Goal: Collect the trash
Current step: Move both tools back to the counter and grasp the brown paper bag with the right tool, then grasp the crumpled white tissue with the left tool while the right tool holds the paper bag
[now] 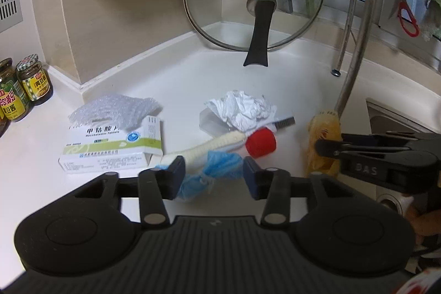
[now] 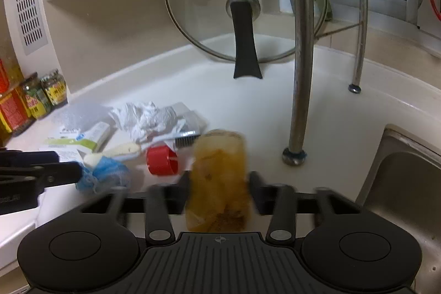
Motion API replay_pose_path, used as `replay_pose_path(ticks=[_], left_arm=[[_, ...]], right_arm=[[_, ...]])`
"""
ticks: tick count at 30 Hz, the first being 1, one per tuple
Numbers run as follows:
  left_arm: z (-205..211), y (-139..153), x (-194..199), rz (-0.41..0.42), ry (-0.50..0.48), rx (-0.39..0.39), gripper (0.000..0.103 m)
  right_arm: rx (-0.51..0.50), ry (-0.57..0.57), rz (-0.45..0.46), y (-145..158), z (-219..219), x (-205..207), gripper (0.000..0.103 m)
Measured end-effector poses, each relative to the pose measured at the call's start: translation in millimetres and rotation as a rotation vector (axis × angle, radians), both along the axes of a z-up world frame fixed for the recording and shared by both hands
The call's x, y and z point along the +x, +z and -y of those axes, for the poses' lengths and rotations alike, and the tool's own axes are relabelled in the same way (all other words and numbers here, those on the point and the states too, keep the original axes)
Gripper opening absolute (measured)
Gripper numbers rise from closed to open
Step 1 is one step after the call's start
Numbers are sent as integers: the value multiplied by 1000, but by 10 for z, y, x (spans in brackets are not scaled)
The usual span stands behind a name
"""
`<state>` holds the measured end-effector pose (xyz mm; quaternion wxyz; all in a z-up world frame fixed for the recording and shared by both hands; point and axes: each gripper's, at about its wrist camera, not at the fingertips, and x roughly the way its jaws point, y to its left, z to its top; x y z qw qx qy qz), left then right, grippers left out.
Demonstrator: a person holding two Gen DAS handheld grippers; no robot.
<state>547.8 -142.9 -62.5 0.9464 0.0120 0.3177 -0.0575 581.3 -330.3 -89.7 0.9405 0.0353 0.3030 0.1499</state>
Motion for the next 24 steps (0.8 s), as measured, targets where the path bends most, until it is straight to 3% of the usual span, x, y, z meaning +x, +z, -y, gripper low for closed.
replay_pose_path(ticks=[3, 9, 24], left_arm=[[14, 22, 86, 10, 0, -15, 48], [57, 12, 295, 24, -1, -34, 48], [10, -104, 787, 7, -17, -140, 49]], right_arm=[[11, -12, 24, 57, 57, 39, 21], [20, -53, 106, 236, 142, 118, 20], [46, -54, 110, 260, 168, 303, 21]])
